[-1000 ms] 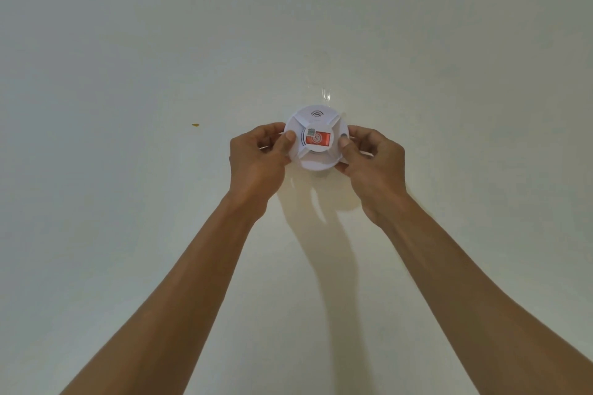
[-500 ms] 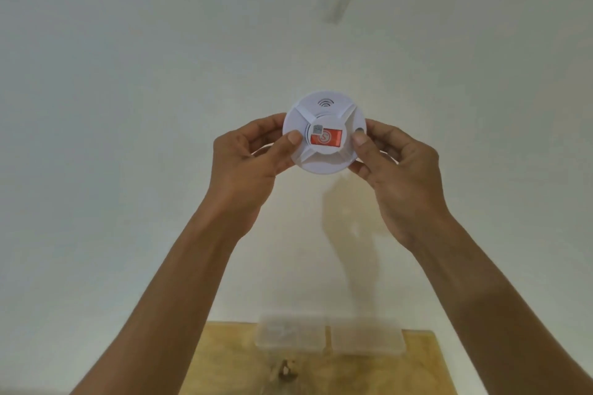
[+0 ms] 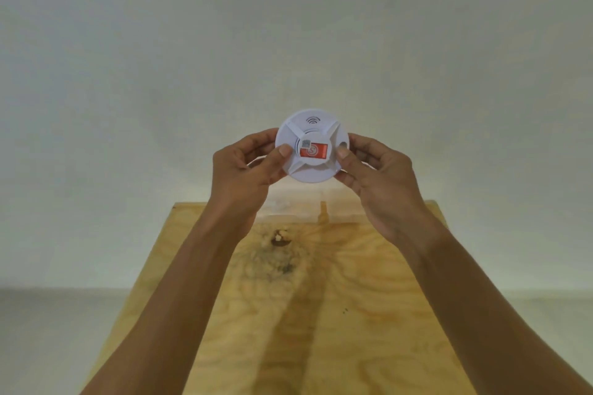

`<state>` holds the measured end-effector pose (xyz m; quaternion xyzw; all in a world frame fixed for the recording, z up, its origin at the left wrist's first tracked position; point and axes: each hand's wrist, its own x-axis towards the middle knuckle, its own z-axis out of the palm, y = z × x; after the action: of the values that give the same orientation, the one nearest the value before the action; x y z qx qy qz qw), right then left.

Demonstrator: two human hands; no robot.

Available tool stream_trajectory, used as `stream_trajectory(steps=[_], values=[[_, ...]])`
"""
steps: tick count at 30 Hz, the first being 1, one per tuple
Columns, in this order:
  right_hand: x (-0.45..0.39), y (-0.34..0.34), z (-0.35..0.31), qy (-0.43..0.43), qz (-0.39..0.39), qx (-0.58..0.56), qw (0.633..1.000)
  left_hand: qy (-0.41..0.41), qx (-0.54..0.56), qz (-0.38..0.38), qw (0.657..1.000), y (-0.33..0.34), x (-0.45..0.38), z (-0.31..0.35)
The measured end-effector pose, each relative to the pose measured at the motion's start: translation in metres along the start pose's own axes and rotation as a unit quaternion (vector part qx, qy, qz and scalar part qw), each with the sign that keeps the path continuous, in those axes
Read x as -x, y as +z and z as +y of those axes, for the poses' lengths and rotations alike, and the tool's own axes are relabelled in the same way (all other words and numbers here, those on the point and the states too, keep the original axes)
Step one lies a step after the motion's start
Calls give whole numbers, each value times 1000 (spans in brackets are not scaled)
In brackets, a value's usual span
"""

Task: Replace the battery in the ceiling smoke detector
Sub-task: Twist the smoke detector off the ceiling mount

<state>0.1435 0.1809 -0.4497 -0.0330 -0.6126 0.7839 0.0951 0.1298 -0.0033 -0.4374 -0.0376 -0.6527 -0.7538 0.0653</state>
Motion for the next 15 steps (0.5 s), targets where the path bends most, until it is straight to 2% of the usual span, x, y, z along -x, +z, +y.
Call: stream_trajectory(steps=[7, 15], values=[[23, -14, 59, 37, -43, -35, 998, 25, -8, 22, 999, -15, 32, -53], [73, -24, 78, 82, -114, -77, 987, 24, 15, 12, 1000, -25, 82, -69]])
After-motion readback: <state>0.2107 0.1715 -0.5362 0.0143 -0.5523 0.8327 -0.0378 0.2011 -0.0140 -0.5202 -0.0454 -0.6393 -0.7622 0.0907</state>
